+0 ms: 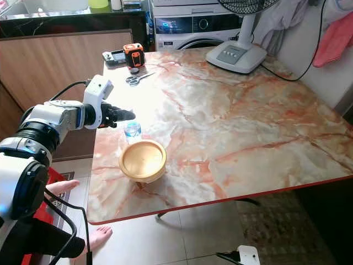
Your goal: Restocking fridge
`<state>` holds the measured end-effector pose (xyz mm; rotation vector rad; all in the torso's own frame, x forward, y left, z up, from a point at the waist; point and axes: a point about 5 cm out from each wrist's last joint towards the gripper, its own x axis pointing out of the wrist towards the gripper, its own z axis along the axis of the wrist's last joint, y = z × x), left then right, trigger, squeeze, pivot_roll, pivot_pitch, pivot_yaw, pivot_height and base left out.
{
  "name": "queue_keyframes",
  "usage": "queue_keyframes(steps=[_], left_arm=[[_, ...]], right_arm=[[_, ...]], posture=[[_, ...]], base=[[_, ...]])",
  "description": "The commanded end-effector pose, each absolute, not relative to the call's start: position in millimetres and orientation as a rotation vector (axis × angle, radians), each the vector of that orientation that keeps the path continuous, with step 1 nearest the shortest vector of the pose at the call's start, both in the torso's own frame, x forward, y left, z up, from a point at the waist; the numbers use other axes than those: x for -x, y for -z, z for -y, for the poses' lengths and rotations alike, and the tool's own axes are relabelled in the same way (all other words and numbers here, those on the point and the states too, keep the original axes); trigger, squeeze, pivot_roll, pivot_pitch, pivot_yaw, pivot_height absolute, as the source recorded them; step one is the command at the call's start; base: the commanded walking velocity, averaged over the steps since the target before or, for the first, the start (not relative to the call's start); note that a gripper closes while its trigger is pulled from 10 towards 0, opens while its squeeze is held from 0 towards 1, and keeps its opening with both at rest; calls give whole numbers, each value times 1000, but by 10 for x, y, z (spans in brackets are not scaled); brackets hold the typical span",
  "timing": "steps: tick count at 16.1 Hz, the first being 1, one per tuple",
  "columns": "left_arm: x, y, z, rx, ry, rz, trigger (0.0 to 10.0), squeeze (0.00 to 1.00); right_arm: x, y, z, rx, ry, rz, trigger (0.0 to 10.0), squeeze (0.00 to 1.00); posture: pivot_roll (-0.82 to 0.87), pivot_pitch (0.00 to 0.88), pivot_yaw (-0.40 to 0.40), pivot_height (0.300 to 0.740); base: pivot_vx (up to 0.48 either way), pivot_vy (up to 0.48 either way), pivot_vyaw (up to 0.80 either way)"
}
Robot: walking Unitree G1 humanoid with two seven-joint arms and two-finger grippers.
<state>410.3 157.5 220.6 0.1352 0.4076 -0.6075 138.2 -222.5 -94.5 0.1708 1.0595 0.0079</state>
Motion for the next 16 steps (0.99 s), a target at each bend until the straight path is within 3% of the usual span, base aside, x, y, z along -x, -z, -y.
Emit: queue_keyframes(steps=[1,5,6,7,15,16], left_arm=[[-4100,-2188,-1582,-140,607,-411,0,0],[-4096,-2148,-1590,-179,600,-417,0,0],[-4094,-2141,-1587,-186,603,-419,1569,0],[-4092,-2137,-1586,-198,610,-424,10000,0],[-4073,-2107,-1593,-269,644,-453,10000,0],[-4050,-2173,-1687,-311,680,-452,10000,1000]], right_arm=[[-1368,949,2236,-169,-5,-1069,10000,0],[-1369,948,2235,-168,-10,-1071,10000,0],[-1369,948,2235,-167,-12,-1072,10000,0],[-1369,948,2235,-165,-13,-1072,10000,0],[-1370,948,2235,-157,-17,-1076,10000,0],[-1371,950,2229,-156,-19,-1078,10000,0]], posture=[[85,29,-22,740],[85,30,-23,740],[85,30,-23,740],[86,30,-23,740],[88,29,-22,740],[97,28,-16,740]], base=[[0,0,0],[0,0,0],[0,0,0],[0,0,0],[0,0,0],[0,0,0]])
